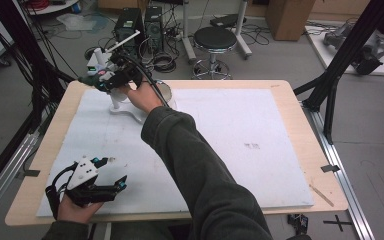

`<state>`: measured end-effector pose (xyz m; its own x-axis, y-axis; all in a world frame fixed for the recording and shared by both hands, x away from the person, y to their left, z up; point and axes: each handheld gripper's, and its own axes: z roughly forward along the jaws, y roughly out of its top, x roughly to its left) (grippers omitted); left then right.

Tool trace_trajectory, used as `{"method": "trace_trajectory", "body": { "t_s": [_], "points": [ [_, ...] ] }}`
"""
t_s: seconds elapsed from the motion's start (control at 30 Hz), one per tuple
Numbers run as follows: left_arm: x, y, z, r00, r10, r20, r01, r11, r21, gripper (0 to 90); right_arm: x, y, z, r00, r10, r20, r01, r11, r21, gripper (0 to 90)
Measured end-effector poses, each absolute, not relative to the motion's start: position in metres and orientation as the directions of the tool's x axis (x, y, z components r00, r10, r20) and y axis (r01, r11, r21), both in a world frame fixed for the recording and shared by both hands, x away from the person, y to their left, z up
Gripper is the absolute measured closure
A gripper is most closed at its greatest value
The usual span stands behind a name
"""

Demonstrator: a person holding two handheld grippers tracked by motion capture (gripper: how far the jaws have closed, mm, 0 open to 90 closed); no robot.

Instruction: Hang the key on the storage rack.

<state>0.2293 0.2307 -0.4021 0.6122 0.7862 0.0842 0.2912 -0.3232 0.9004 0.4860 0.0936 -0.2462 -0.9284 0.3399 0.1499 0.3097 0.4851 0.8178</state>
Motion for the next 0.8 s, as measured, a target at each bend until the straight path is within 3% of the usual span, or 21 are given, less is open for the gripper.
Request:
{"method": "trace_trajectory", "body": {
  "t_s": [0.8],
  "points": [
    [0.229,0.232,-0.402,0.609,0.789,0.087,0.286,-0.321,0.903,16.3,0.507,0.115,-0.255,-0.906,0.402,0.134,0.33,0.471,0.818,39.9]
  ]
}}
